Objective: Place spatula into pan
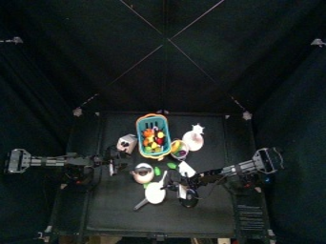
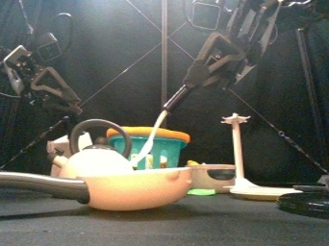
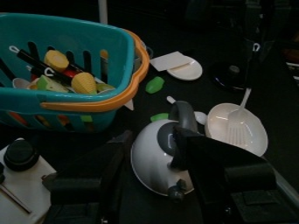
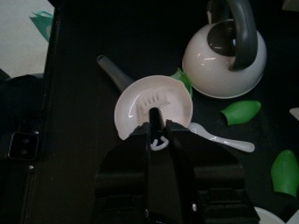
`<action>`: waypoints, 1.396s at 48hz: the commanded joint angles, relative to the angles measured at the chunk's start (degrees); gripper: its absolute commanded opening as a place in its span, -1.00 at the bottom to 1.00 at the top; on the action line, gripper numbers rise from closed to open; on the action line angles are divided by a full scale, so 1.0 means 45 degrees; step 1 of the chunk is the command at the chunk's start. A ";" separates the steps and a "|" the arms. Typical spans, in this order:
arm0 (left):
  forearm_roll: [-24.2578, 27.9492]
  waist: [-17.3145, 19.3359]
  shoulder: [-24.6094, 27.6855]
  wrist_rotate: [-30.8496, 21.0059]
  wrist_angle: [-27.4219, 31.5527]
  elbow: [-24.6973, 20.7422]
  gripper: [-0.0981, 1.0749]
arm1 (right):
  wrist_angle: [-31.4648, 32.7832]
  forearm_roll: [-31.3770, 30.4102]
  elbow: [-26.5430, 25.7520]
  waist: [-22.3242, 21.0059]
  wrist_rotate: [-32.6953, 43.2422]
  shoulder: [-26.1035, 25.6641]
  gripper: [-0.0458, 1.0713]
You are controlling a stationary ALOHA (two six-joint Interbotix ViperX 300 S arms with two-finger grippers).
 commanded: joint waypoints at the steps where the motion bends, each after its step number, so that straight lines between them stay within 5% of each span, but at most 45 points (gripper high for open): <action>1: 0.0020 0.0020 0.0020 0.0020 -0.0059 -0.0156 0.58 | -0.0059 -0.0039 -0.0332 -0.0078 0.0020 -0.0254 -0.10; 24: 0.0020 0.0020 0.0020 0.0020 -0.0059 -0.0156 0.58 | -0.0430 0.0488 -0.0234 -0.0215 0.0156 0.0703 -0.05; 45: 0.0020 0.0020 0.0020 0.0020 -0.0059 -0.0156 0.57 | -0.0410 0.1113 0.0215 -0.0137 0.0078 0.0605 0.51; 67: 0.0020 0.0020 0.0020 0.0020 -0.0059 -0.0156 0.58 | 0.0273 0.1016 0.0020 -0.0234 -0.0020 0.0371 0.51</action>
